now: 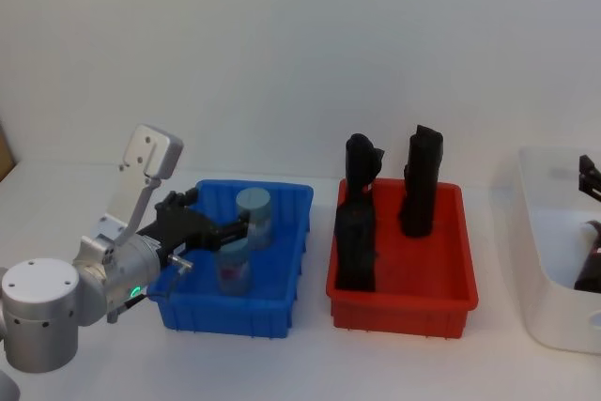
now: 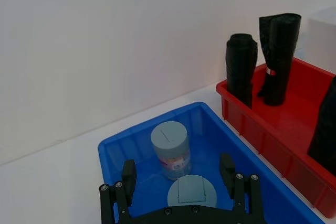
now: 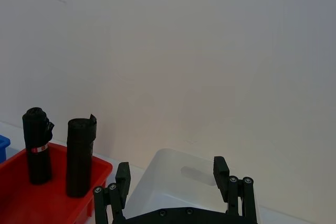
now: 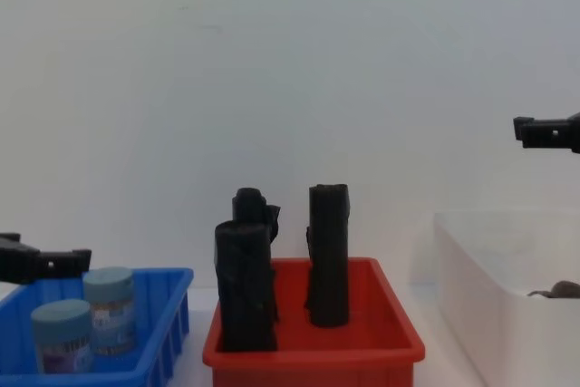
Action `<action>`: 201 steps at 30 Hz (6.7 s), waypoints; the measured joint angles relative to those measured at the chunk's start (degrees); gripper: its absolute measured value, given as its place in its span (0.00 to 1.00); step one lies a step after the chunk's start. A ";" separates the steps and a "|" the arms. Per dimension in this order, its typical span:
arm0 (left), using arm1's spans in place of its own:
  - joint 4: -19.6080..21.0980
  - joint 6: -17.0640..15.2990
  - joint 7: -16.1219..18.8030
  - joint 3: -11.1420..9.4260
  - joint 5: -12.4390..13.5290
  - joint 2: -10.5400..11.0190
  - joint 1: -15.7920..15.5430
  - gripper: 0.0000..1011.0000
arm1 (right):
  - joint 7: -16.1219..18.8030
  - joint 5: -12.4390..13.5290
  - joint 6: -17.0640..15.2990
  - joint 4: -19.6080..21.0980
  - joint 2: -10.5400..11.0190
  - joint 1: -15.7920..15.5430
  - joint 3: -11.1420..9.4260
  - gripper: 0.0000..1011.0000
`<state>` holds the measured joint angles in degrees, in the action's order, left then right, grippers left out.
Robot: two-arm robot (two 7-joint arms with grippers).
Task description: Pick the cotton swabs from the blue box and place them into the white box.
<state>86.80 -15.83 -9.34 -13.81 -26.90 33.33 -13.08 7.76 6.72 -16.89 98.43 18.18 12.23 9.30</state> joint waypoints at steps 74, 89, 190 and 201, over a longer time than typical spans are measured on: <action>-12.90 -1.13 -10.09 -1.90 2.32 -3.33 -4.94 0.66 | 0.00 0.00 0.00 0.00 0.00 0.00 0.00 0.99; -6.18 -1.77 -8.06 -1.24 5.57 -2.37 -5.09 0.66 | 0.00 0.00 0.00 0.00 0.00 0.00 0.00 0.99; 0.50 2.71 -28.59 -10.92 17.74 -16.24 -24.08 0.66 | 10.48 -10.37 15.00 -7.00 -5.89 5.24 7.52 0.99; -0.58 2.69 -29.32 -11.60 17.23 -16.96 -24.63 0.66 | 10.20 -10.93 15.15 -7.69 -6.49 6.13 7.78 0.99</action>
<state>86.23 -13.14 -38.66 -25.41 -9.67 16.37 -37.71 17.96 -4.21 -1.75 90.74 11.69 18.36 17.08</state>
